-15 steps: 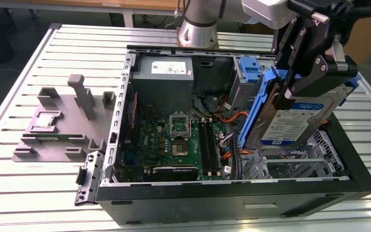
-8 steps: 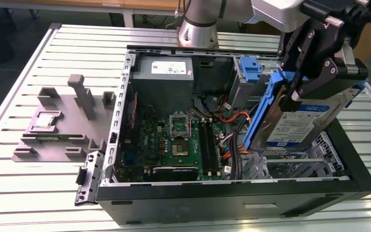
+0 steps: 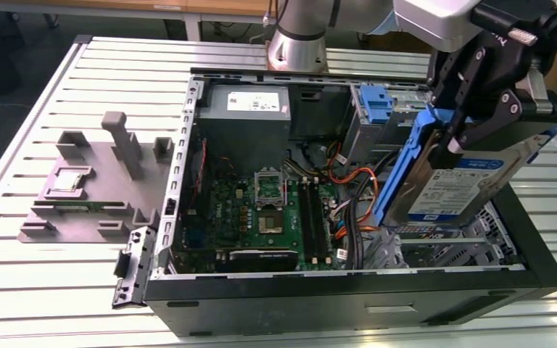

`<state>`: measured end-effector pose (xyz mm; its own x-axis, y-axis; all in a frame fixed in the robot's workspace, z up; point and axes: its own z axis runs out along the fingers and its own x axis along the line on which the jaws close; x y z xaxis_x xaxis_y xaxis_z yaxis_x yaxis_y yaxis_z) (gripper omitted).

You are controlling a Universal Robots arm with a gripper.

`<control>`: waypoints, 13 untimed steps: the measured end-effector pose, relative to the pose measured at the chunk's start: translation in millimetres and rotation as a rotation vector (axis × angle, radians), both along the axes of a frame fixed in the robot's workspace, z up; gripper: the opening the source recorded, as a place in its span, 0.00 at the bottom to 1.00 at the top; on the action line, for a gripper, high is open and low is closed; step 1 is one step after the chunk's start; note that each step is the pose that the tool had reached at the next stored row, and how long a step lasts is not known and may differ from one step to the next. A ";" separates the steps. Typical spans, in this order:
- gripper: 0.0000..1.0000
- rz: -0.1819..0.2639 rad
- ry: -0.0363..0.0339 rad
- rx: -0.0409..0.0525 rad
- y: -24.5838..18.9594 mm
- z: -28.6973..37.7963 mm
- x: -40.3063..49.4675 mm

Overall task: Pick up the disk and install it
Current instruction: 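Insert the disk into the insertion slot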

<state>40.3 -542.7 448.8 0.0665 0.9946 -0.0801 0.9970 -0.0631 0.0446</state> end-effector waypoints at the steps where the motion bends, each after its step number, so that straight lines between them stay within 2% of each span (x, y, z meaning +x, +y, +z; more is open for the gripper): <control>1: 0.37 0.000 0.0000 0.0000 -0.3 -0.1 1.4; 13: 0.37 0.000 -0.0001 0.0001 -1.8 -1.6 16.0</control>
<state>56.4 -544.4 447.1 0.0665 0.9946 -0.0800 0.9970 -0.0631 0.0446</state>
